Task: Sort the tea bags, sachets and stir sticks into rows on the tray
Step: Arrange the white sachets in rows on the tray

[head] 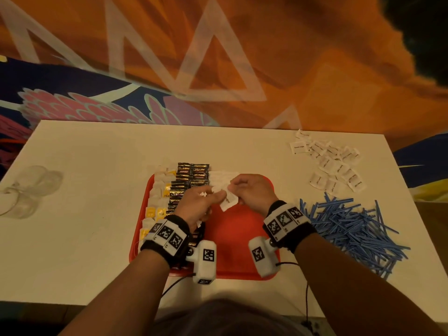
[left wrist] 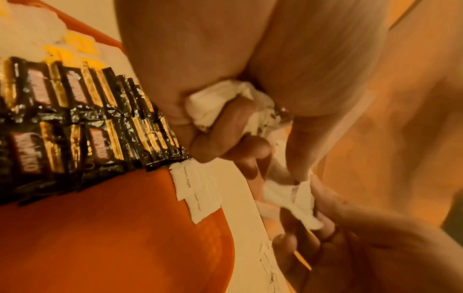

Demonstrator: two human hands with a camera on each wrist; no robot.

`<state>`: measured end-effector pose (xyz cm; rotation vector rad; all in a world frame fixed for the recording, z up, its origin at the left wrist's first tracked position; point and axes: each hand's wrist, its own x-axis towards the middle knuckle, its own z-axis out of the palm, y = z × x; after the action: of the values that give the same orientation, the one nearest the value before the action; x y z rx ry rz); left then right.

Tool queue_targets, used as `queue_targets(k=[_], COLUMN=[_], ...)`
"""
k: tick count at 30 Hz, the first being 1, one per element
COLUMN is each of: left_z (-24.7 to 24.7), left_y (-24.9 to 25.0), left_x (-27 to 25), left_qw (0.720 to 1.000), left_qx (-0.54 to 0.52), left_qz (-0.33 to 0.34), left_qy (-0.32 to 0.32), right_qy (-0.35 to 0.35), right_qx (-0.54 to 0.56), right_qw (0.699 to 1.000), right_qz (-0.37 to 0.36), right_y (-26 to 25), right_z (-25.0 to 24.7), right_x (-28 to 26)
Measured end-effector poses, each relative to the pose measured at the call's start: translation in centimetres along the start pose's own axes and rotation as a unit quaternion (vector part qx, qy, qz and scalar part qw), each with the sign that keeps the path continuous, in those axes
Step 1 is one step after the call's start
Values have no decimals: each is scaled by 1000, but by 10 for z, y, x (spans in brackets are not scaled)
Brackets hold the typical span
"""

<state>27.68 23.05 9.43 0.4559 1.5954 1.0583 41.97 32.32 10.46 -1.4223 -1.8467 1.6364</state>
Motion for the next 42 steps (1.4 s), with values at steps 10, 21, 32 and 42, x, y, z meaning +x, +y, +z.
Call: queue_targets(k=[10, 21, 32, 42], left_z=[4, 7, -2, -42], left_y=[0, -5, -22, -38], left_x=[5, 8, 17, 17], left_qw=[996, 995, 987, 984], left_qx=[-65, -38, -9, -49], left_qz=[20, 33, -3, -60], left_qy=[57, 85, 161, 162], right_qy=[-6, 17, 11, 31], right_qx=[95, 68, 6, -47], right_qw=[995, 997, 997, 990], right_qz=[27, 21, 72, 127], right_y=[10, 20, 60, 95], right_z=[4, 7, 14, 15], right_x=[-3, 0, 17, 75])
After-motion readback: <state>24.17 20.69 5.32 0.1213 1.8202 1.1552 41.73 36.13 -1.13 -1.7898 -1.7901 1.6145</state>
